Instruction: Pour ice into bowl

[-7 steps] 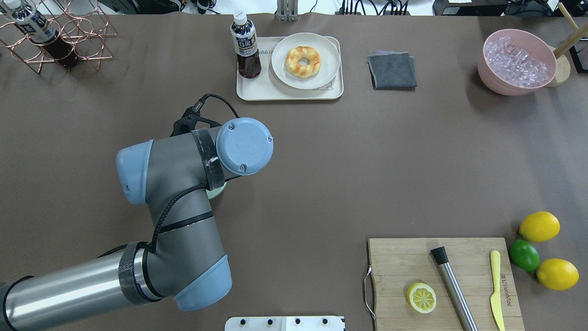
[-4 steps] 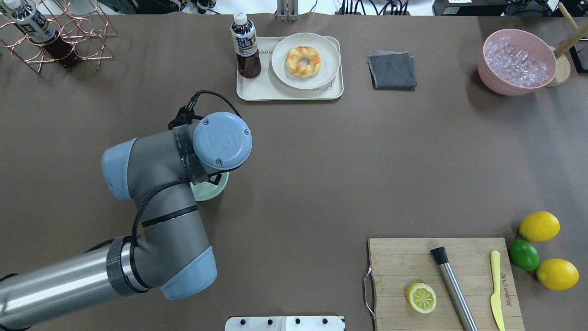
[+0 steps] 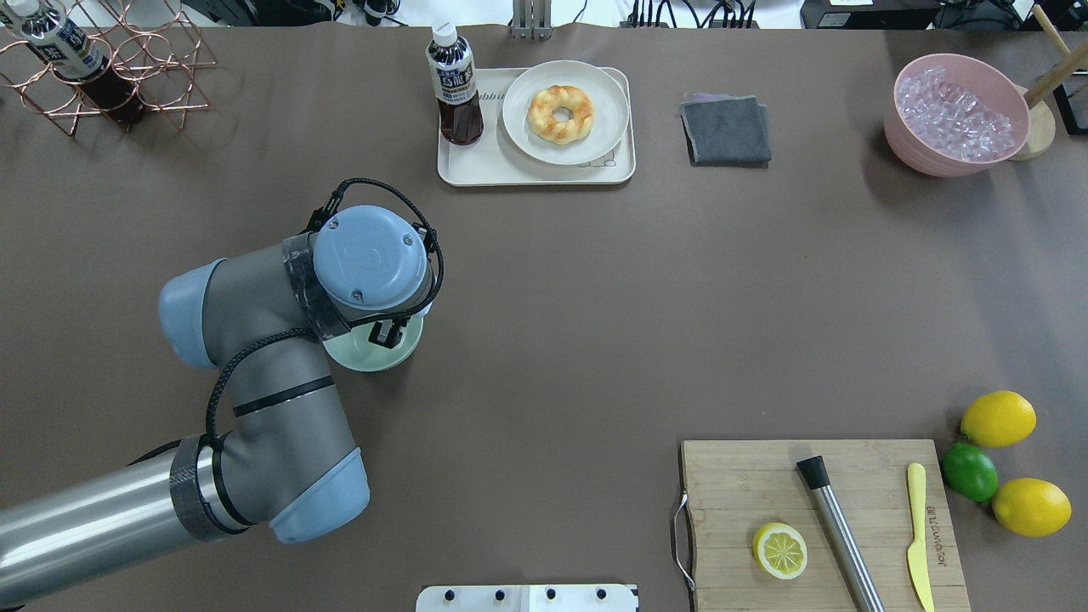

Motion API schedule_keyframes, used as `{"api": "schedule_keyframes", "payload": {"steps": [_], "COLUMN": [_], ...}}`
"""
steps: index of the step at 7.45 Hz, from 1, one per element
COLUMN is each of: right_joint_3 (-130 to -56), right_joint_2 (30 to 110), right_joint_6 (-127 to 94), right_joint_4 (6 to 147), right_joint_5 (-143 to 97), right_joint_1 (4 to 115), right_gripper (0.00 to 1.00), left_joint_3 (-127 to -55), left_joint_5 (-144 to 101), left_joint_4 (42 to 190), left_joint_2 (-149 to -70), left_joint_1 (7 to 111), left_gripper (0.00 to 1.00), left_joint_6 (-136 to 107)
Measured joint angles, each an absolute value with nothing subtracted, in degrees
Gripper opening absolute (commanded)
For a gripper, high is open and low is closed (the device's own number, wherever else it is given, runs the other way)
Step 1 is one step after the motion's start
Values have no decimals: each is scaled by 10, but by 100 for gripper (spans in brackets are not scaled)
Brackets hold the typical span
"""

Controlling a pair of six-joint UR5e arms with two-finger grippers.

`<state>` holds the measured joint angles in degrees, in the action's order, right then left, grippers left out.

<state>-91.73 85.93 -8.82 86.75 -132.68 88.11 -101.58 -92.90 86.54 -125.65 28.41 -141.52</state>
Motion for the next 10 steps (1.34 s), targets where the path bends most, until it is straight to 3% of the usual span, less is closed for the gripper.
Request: {"api": "schedule_keyframes", "payload": {"steps": [6,10], "right_joint_3": [-920,-925], "right_joint_2": [857,861], "right_joint_6": [-88,-86], "right_joint_4": [867,867], "right_joint_5": [-1326,-1326], "right_joint_1": [880,879], "right_gripper": [99,99], "left_joint_3": [-1019,-1020], "left_joint_5": [-963,-962], "left_joint_4": [991,1134], "left_joint_2": [-1222,-1151], "left_joint_1": [270,275], "left_gripper": [52,52], "left_joint_6": [-1507,-1567]}}
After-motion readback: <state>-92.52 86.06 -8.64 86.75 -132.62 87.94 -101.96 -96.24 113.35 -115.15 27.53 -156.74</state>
